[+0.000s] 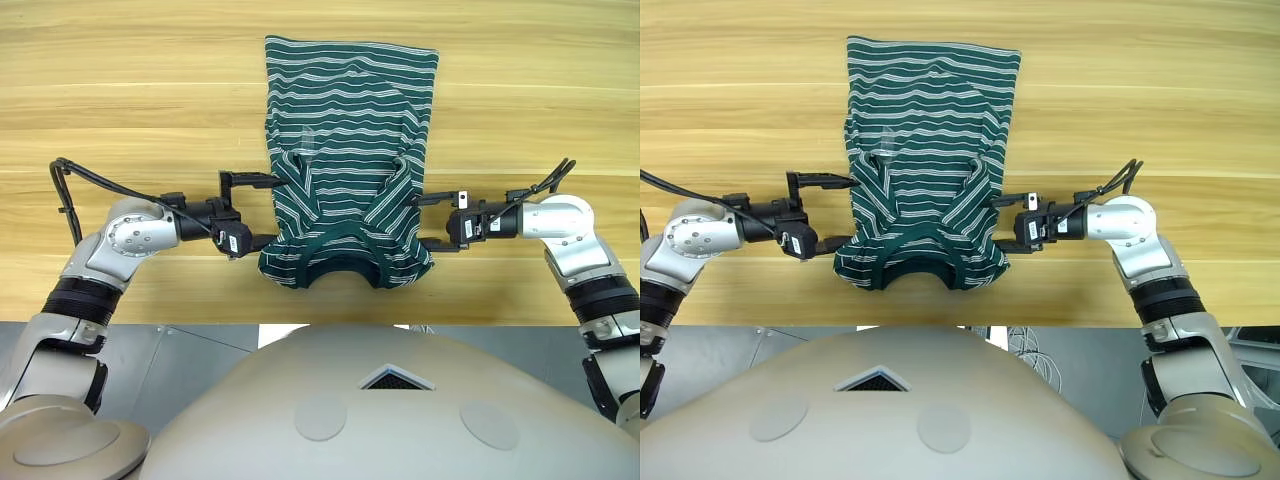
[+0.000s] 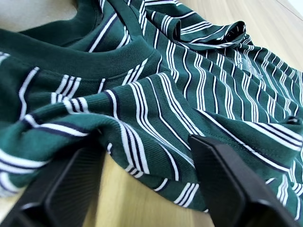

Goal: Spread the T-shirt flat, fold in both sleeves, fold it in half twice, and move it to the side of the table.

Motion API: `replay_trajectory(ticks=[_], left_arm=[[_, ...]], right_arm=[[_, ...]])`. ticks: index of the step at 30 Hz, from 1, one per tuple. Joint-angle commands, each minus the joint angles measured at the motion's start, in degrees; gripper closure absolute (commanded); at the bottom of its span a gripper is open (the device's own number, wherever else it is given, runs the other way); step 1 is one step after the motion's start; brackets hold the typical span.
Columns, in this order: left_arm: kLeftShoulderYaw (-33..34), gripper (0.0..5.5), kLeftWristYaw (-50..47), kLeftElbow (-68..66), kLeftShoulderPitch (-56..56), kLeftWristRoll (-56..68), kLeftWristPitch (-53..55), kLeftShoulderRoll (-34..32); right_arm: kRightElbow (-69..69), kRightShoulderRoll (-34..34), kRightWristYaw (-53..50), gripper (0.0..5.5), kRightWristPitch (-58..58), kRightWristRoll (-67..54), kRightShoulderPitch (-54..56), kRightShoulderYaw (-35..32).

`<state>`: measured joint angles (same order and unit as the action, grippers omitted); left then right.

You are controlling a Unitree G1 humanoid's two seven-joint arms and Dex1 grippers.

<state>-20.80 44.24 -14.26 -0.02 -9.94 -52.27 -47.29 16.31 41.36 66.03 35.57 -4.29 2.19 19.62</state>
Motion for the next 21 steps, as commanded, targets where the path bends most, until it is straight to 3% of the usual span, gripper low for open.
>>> replay_trajectory(ticks=[1,13,21], left_arm=[[-7.9,0.34,3.7,-4.6,3.7,-12.3,2.2,-0.4],[-14.2,3.03,7.9,-6.2,2.6,-10.8,6.7,-1.5],[-17.0,4.36,6.1,-8.9,-2.0,-12.8,9.3,1.5]], right_arm=[[1.9,-0.6,-0.2,2.96,-0.4,3.0,1.2,1.1],[0.4,-0.5,0.1,5.42,-0.4,1.1,0.4,1.0],[-1.1,-0.3,0.6,5.47,-0.9,0.3,-0.6,1.1]])
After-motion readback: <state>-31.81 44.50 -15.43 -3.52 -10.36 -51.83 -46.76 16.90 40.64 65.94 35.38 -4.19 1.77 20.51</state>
